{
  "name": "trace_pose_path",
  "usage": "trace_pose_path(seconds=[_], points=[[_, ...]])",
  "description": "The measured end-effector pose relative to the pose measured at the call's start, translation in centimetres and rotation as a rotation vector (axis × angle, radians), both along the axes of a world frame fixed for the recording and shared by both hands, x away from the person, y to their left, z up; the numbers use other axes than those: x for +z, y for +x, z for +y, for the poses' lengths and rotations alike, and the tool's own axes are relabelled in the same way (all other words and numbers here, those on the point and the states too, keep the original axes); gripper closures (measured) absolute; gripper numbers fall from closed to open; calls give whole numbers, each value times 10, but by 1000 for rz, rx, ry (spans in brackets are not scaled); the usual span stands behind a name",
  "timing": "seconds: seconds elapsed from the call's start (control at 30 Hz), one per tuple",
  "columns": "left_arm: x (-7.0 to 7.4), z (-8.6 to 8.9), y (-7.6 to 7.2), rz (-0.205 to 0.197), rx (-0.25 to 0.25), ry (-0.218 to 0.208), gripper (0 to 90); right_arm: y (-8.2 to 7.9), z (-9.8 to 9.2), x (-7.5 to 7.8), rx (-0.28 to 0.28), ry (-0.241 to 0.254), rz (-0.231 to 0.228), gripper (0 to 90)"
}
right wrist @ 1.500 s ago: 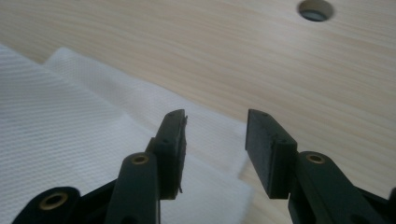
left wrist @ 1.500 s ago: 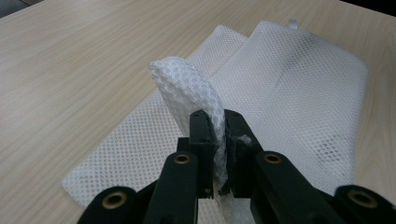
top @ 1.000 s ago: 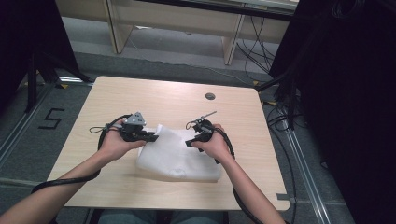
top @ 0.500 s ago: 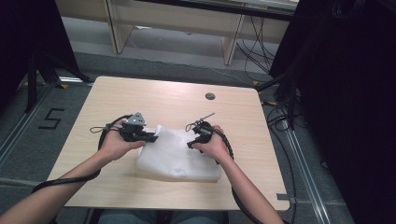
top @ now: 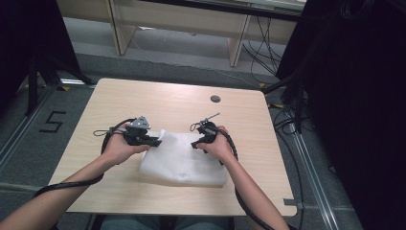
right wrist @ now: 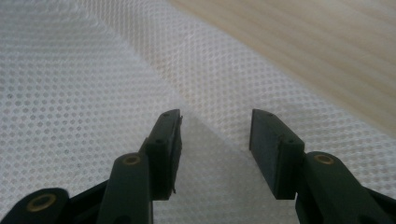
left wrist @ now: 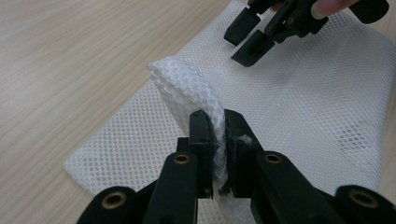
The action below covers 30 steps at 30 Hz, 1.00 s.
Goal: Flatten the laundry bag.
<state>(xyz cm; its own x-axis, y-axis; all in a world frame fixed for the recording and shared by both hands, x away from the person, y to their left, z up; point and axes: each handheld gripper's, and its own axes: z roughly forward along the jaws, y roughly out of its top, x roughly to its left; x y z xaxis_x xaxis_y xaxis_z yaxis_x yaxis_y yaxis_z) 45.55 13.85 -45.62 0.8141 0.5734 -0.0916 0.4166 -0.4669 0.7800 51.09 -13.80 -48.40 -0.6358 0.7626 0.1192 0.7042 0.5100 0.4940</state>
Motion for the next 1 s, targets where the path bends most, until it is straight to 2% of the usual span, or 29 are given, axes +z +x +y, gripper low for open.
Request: trace_pose_path(seconds=[0.17,0.2,0.23,0.3,0.33,0.4,0.43,0.47,0.53,0.67,0.7,0.77,0.8,0.9,0.97,1.0], points=[[-3,0,2,7,0,11,825,-3,6,-3,23,-55,-5,602],[-3,0,2,8,1,12,825,-3,7,-3,45,-70,-26,625],[-3,1,3,8,-4,31,825,-3,7,-3,57,-83,-36,641],[-4,0,3,13,1,12,825,-3,9,-2,70,-97,-36,688],[-5,0,3,14,1,15,825,-3,9,-2,76,-97,-23,753],[-7,-1,4,17,3,15,825,-3,11,-1,100,-102,-26,772],[-7,0,4,17,-4,30,825,-2,11,-1,114,-96,-18,822],[-8,-1,4,18,9,21,824,-1,11,-1,122,-87,-13,848],[-9,0,4,26,7,20,824,-2,12,-1,119,-85,-8,884],[-10,0,5,31,10,15,823,-1,11,0,122,-93,-2,896],[-10,0,5,29,7,13,822,0,11,2,135,-96,-13,898],[-9,2,7,27,6,32,818,-1,10,7,122,-89,-20,900],[-10,2,7,34,19,8,813,-1,9,10,119,-83,-32,900],[-11,5,12,60,53,-15,752,-1,6,22,108,-72,-56,900],[-13,8,17,100,104,-74,665,-1,4,28,105,-62,-78,900],[-14,10,20,104,126,-93,637,0,2,32,106,-62,-91,900]])
